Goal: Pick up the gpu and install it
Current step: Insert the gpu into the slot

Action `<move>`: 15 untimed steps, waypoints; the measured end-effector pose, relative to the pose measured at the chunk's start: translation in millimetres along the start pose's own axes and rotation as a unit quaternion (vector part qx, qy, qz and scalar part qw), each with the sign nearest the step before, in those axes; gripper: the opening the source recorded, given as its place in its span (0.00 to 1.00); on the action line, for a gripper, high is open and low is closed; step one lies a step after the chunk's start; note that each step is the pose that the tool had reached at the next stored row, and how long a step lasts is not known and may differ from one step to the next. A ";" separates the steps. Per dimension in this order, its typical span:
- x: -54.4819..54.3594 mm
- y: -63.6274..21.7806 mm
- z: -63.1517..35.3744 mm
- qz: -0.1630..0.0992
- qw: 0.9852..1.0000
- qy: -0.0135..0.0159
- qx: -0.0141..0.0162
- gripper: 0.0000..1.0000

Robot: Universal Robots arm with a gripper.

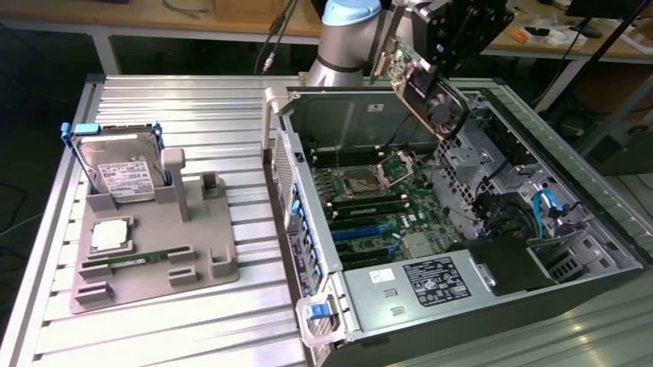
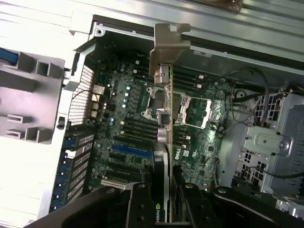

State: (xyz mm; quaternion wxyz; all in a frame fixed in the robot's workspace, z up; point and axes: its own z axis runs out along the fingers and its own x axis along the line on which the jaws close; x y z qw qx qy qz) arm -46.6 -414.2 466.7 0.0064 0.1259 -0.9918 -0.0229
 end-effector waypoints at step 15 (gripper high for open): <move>0.0 0.0 0.6 -0.163 0.987 0.008 0.001 0.27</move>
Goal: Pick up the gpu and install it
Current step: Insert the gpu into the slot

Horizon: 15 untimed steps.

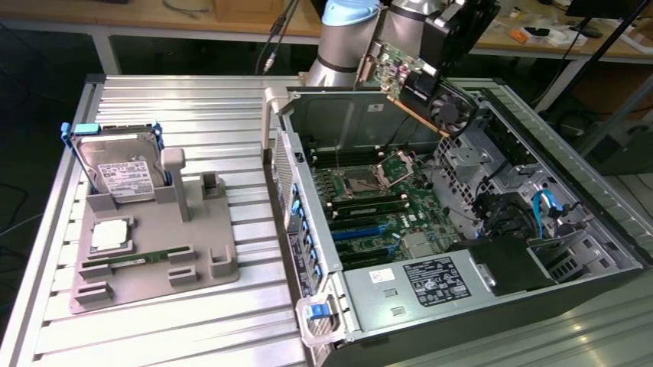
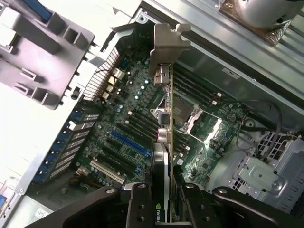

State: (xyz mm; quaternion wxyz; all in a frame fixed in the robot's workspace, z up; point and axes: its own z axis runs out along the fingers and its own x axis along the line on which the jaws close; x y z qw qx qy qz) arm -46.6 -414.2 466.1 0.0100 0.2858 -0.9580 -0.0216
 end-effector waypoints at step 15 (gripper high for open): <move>0.0 -0.1 1.0 -0.137 0.991 0.006 0.001 0.27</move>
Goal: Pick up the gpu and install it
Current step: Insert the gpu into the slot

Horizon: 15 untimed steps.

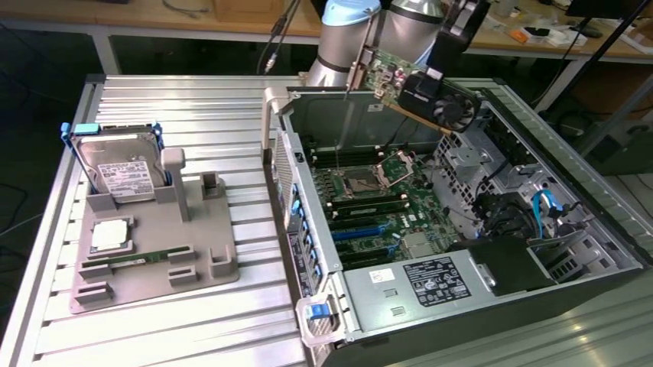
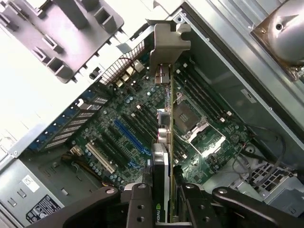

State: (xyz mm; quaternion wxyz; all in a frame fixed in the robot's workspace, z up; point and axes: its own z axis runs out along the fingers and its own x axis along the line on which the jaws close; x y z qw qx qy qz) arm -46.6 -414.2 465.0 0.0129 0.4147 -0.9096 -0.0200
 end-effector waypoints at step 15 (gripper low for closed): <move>0.0 -0.1 1.2 -0.148 0.989 0.007 0.001 0.27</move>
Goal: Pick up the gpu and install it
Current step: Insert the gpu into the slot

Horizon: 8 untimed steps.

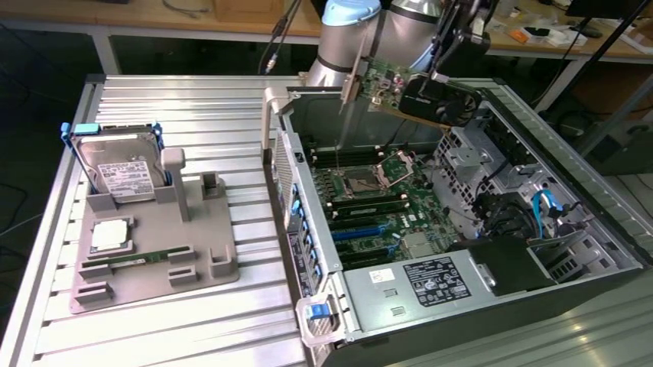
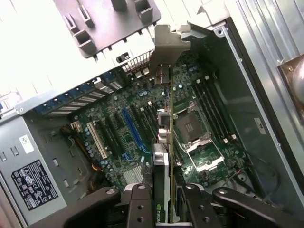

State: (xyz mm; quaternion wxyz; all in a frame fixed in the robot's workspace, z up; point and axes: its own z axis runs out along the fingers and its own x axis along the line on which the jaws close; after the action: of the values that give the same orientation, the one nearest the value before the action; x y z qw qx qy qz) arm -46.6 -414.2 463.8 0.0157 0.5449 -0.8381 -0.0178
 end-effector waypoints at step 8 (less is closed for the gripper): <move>0.0 0.0 1.0 -0.073 0.997 0.003 0.000 0.27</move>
State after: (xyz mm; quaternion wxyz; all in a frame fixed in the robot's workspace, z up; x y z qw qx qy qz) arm -46.6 -414.2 462.9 0.0170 0.6046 -0.7962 -0.0167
